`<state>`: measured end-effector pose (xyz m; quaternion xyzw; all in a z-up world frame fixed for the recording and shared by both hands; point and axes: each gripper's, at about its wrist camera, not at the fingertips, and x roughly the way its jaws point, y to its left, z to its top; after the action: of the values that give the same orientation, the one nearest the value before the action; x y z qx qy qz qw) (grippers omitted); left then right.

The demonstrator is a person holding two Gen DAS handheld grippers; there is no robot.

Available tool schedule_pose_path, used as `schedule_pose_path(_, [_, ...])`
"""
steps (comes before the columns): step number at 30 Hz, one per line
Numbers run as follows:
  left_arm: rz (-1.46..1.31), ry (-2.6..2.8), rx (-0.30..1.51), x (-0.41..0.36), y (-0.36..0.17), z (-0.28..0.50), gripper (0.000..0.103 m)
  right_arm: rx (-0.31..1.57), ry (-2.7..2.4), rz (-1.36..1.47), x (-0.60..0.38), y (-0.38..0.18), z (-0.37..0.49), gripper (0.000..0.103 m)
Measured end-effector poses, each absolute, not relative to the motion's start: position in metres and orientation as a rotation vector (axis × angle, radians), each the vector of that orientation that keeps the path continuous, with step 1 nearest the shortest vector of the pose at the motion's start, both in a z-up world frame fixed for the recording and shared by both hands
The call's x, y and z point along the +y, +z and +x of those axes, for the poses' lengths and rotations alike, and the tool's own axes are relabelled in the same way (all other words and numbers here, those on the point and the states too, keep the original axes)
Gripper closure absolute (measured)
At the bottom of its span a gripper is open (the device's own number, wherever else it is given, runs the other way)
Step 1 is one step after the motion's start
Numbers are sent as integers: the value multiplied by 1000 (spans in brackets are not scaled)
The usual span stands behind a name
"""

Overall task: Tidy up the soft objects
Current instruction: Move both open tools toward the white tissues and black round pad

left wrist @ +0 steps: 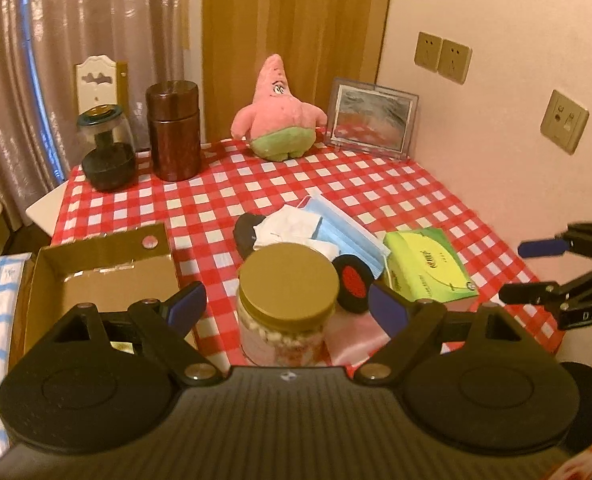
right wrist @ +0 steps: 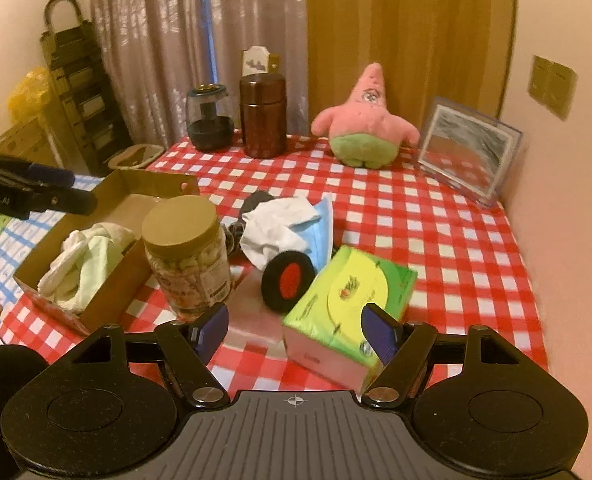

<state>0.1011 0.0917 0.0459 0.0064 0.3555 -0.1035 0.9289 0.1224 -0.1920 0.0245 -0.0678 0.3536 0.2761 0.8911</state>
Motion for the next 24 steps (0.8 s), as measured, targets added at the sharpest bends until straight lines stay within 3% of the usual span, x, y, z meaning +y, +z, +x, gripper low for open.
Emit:
schedule_pose_path(13, [177, -426, 809, 96, 48, 216, 16, 783, 793, -388, -160, 5, 216, 30])
schedule_pose_path(24, [287, -592, 1005, 83, 4, 308, 17, 866, 976, -609, -112, -33, 274, 30])
